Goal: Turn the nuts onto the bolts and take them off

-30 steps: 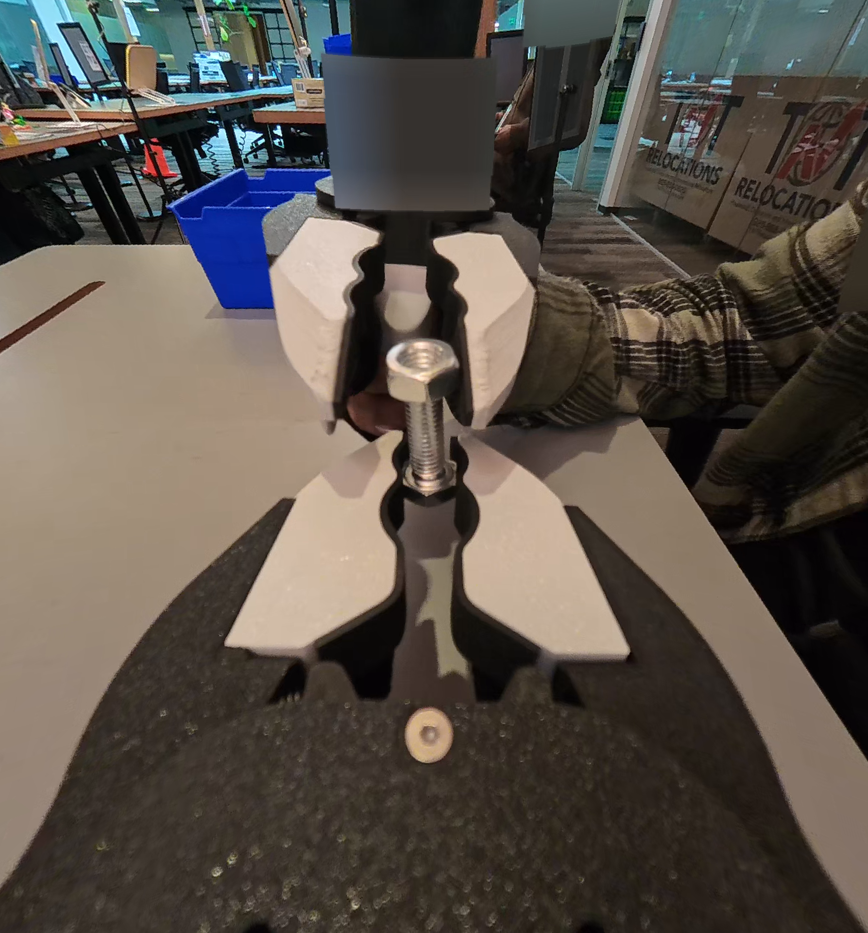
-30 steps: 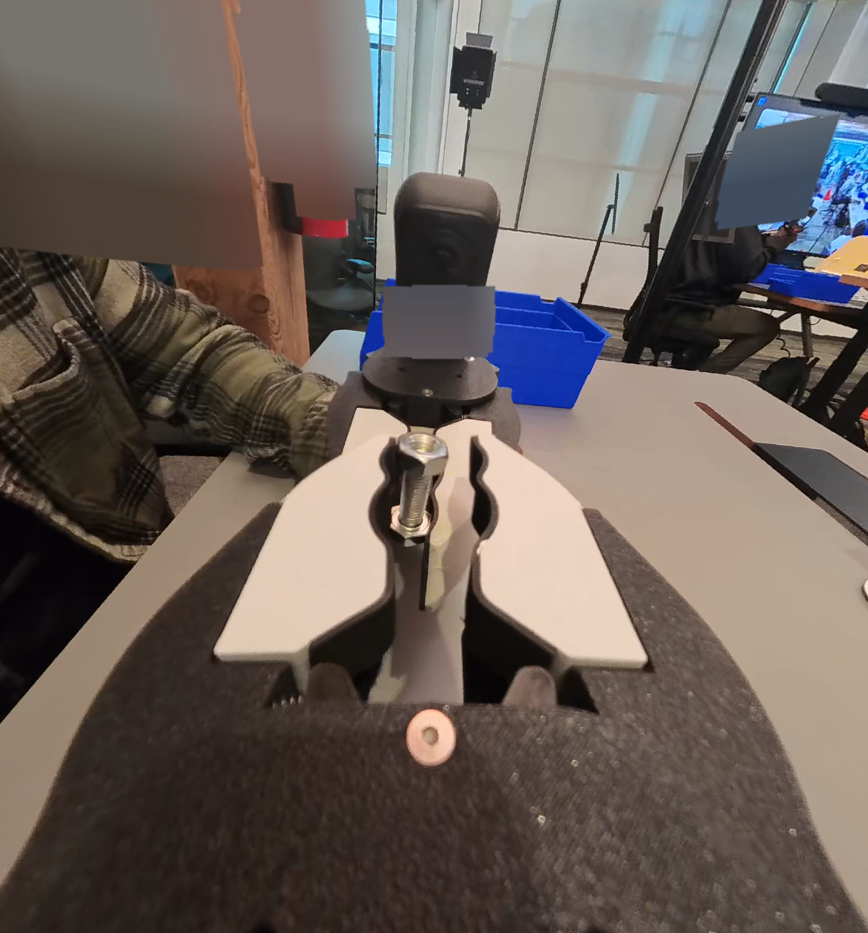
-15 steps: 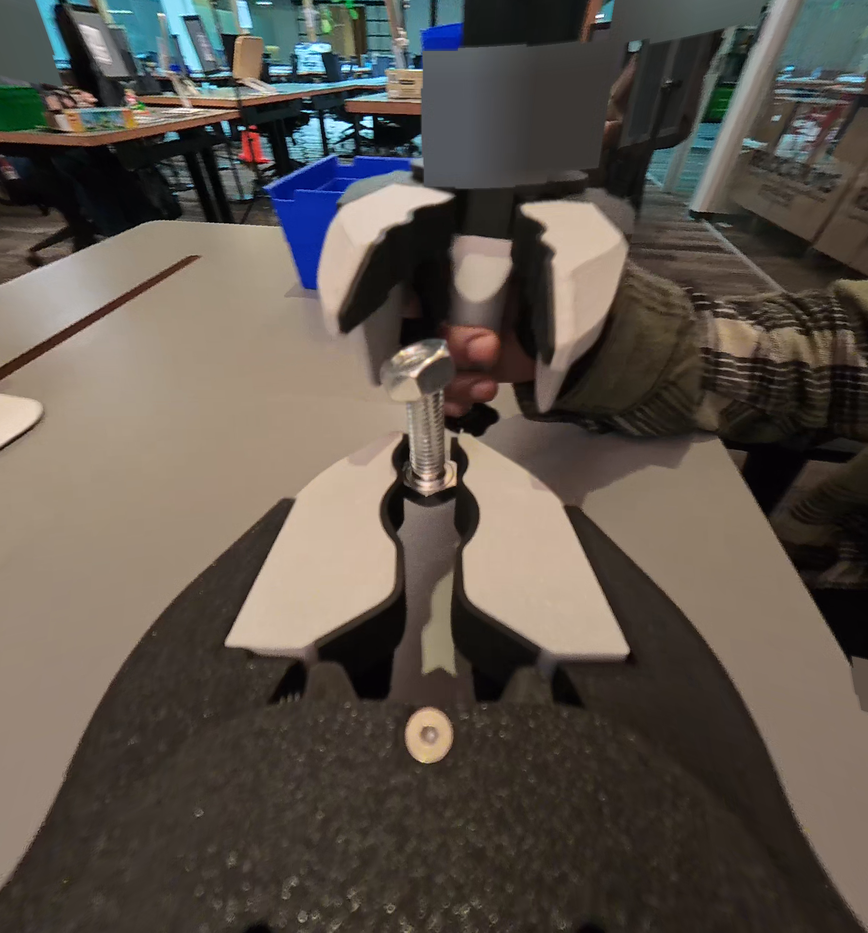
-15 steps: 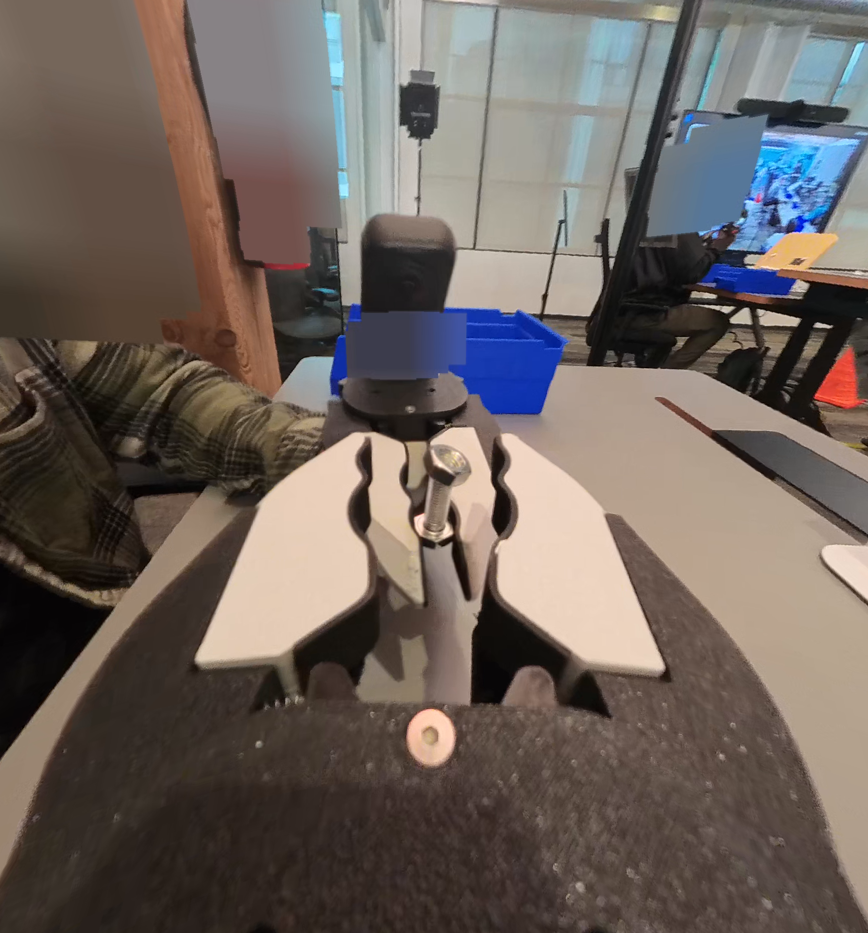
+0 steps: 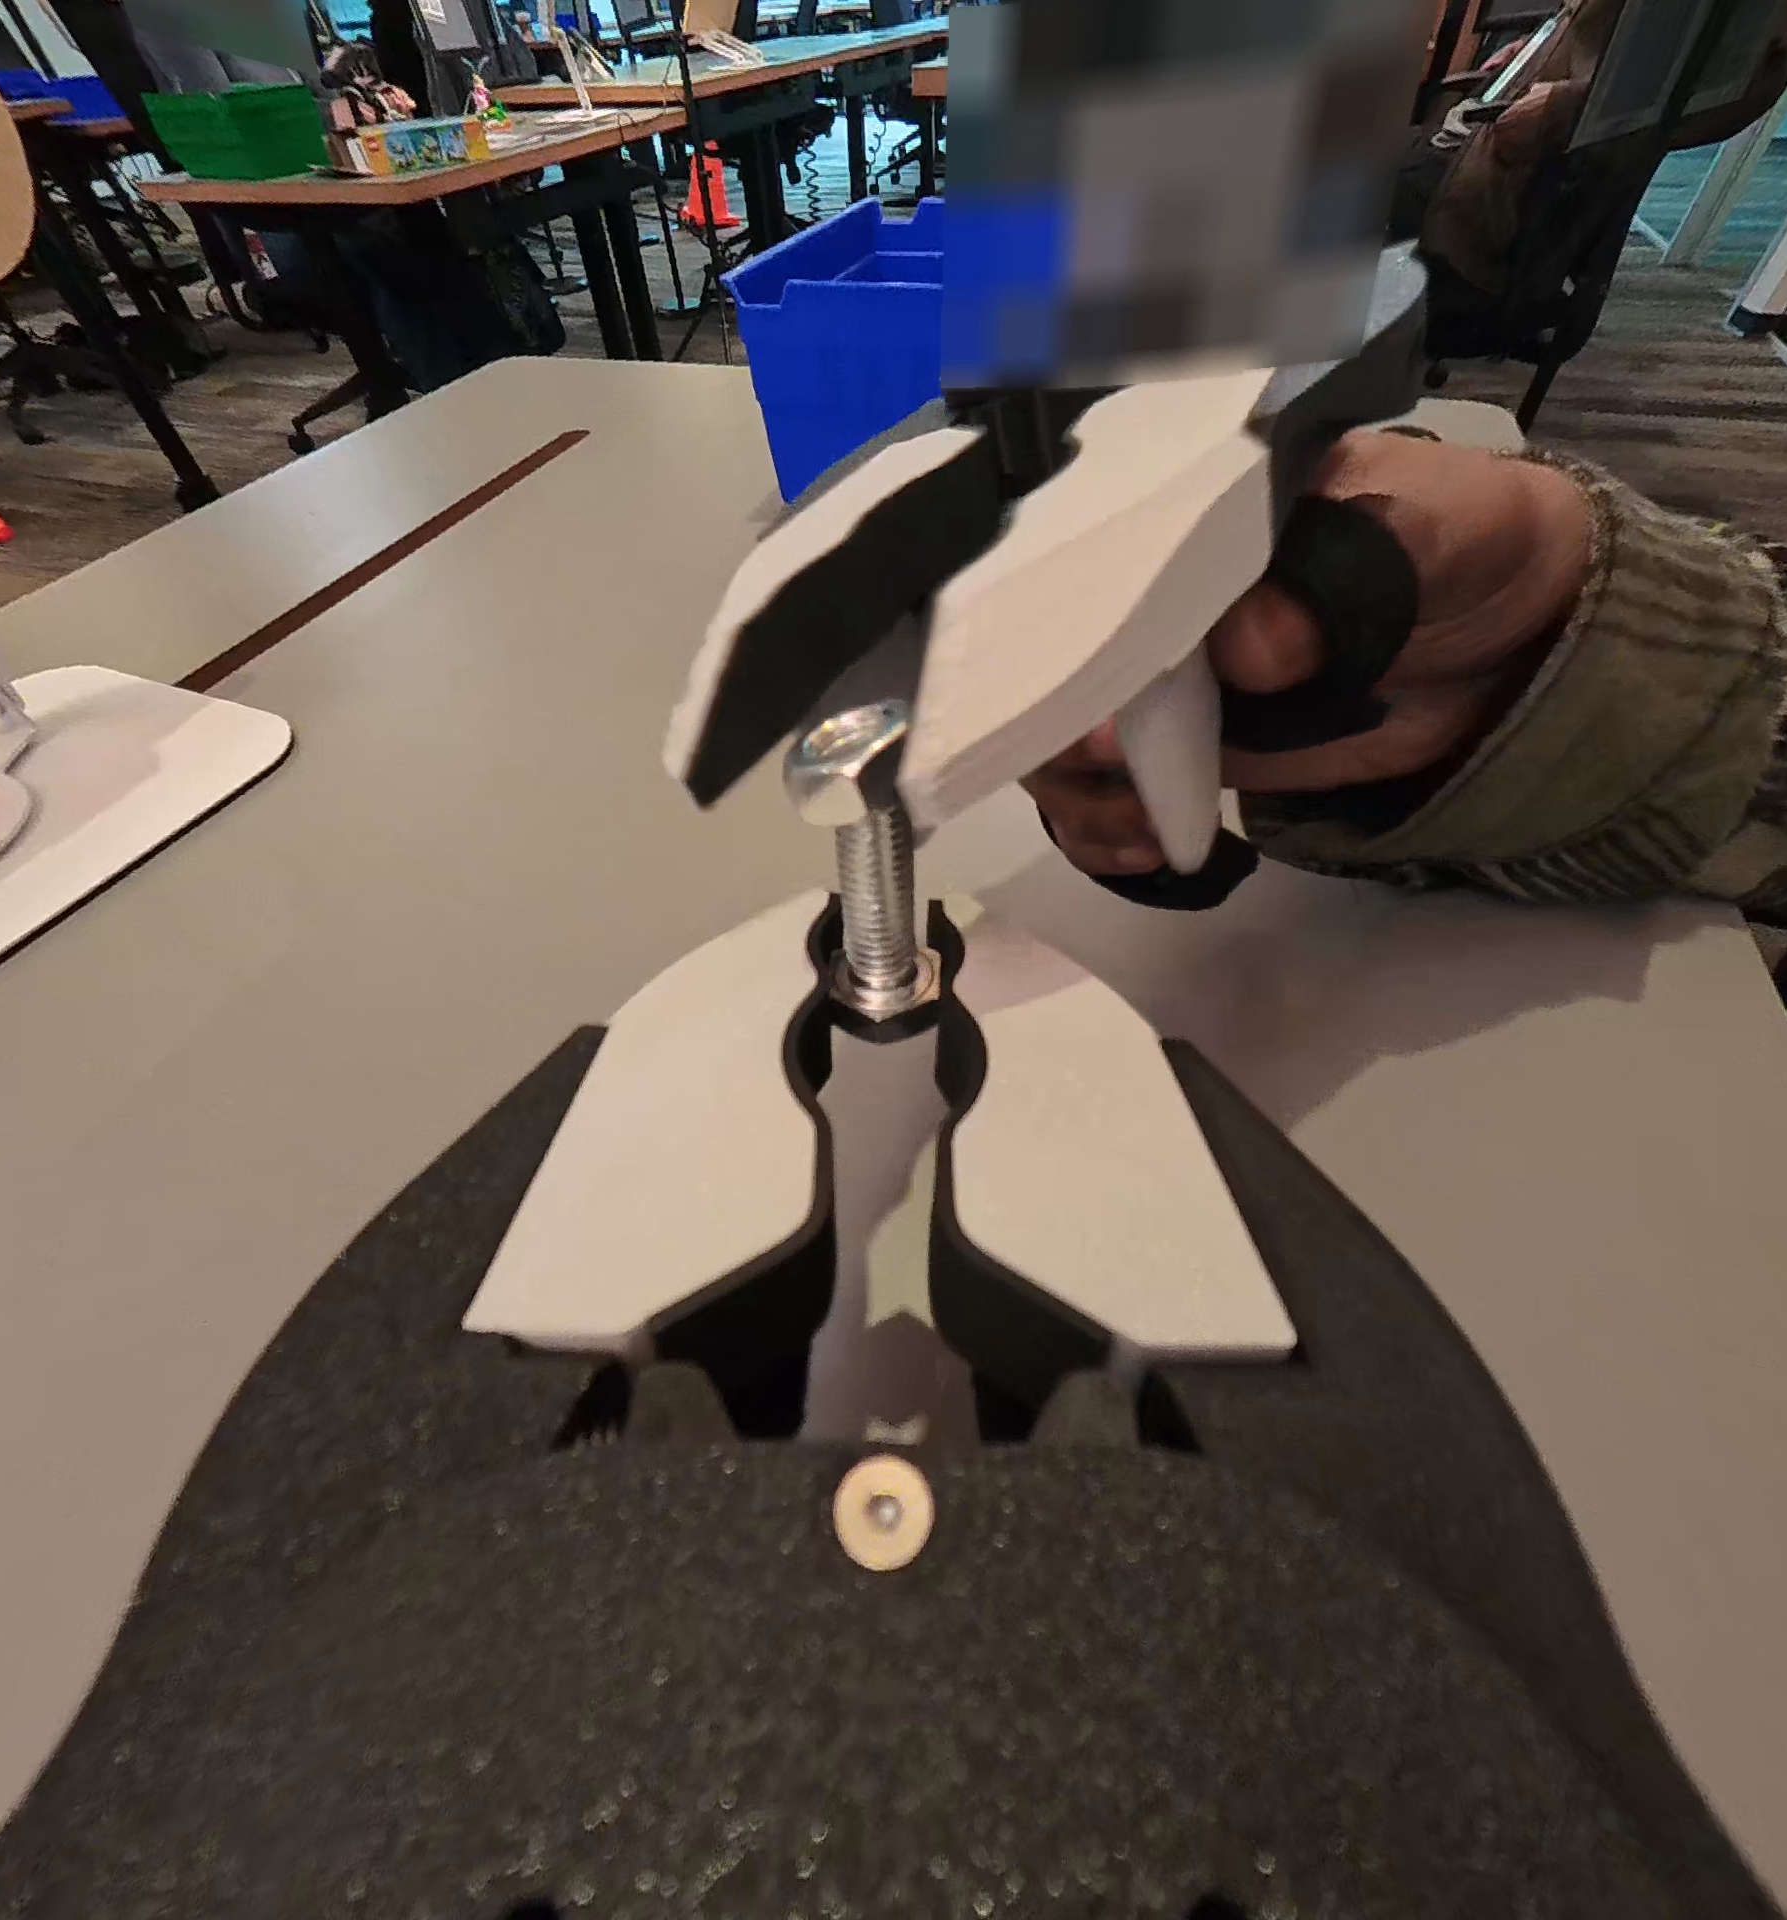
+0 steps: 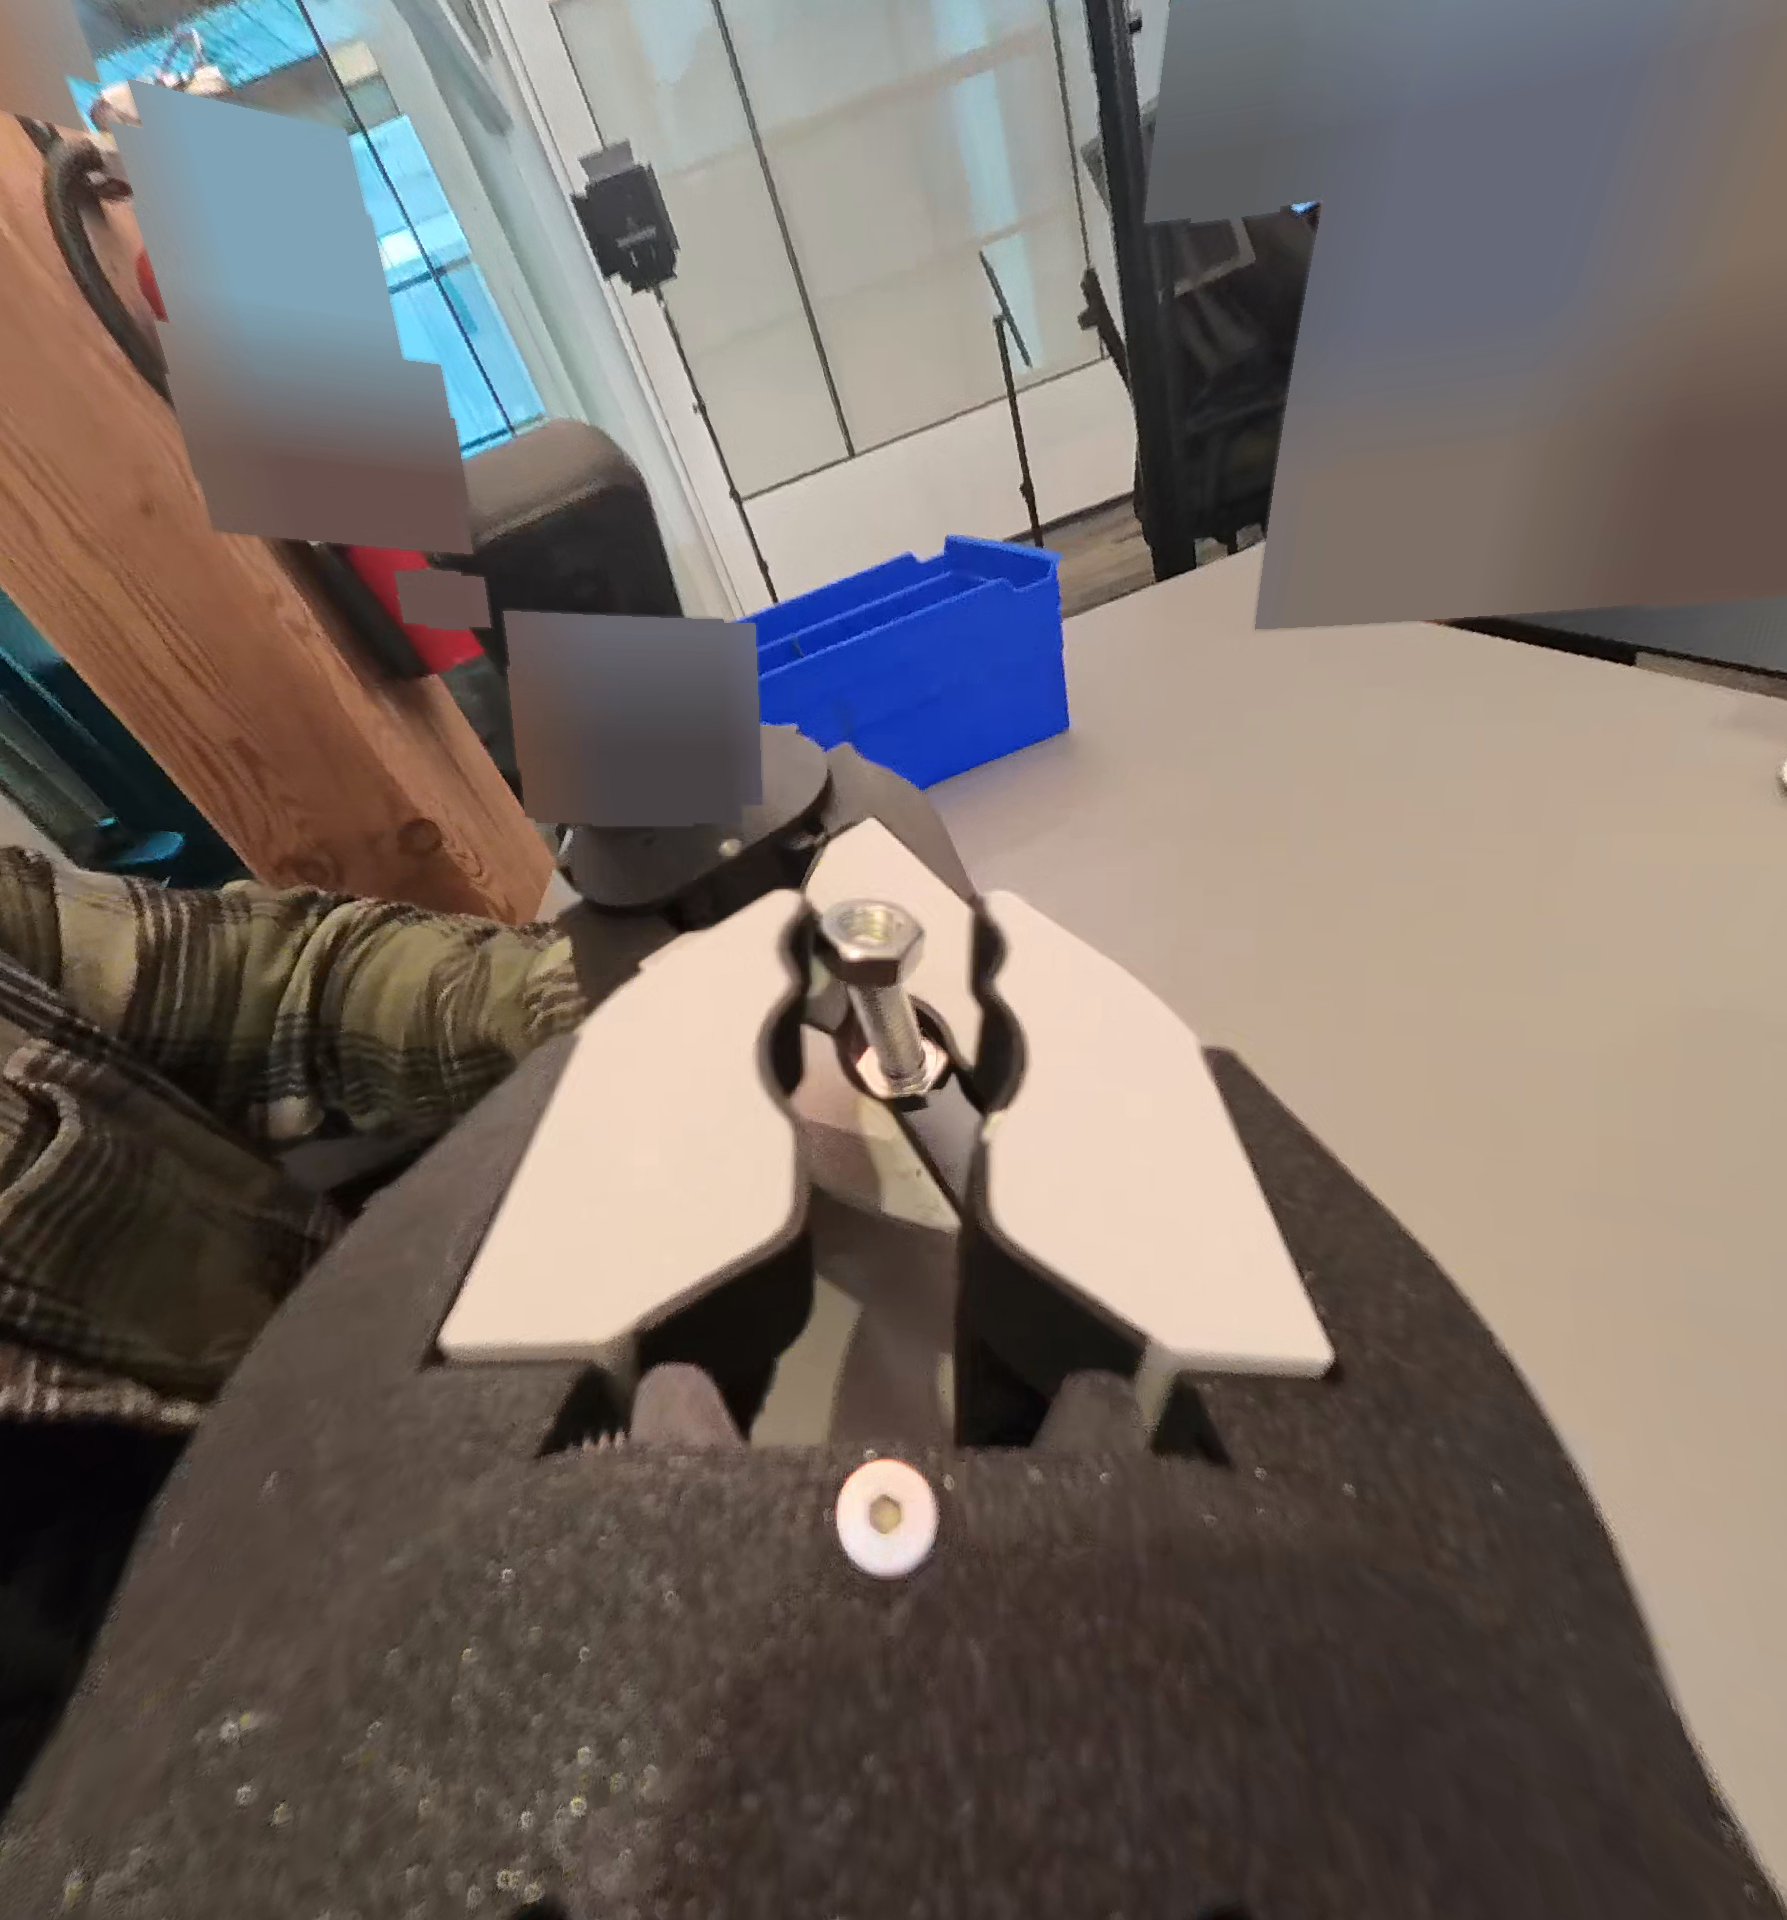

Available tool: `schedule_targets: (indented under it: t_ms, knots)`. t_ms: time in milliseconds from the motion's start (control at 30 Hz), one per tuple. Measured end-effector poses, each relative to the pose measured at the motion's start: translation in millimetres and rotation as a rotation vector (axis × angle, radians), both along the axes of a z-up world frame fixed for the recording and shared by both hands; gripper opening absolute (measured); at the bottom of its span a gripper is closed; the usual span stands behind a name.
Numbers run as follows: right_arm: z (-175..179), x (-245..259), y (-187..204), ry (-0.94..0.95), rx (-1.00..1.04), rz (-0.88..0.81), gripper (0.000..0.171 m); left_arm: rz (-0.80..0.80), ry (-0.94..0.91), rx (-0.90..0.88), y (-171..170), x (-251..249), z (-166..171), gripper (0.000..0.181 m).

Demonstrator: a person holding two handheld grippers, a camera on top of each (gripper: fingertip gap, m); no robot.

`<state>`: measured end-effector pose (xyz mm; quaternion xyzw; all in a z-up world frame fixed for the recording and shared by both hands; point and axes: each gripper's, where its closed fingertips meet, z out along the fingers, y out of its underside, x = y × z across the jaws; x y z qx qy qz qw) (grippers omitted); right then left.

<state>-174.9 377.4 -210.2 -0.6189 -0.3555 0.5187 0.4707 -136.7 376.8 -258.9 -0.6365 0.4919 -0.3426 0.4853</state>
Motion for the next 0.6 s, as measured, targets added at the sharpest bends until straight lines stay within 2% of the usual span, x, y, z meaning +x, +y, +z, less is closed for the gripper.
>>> schedule_targets:
  t_ms: [33, 267, 333, 400, 500, 600]
  knots:
    - [-1, -1, -3, -0.009, 0.006, 0.024, 0.020, 0.004, 0.004, -0.001, 0, 0, -1, 0.015]
    - [16, 12, -2, 0.009, 0.197, 0.003, 0.019, -0.038, -0.010, -0.045, -3, 2, -3, 0.015]
    - [12, 25, 7, -0.048, 0.242, -0.028, 0.019, -0.020, 0.010, -0.043, 2, -1, -7, 0.015]
    - [-17, 37, 18, -0.217, 0.272, -0.023, 0.019, 0.010, 0.013, -0.045, 9, -8, -7, 0.015]
    - [-71, 47, 24, -0.473, 0.210, 0.041, 0.020, 0.053, -0.014, -0.069, 21, -18, -3, 0.015]
    - [-101, 48, 20, -0.655, 0.172, 0.123, 0.019, 0.076, -0.032, -0.069, 28, -26, 1, 0.015]
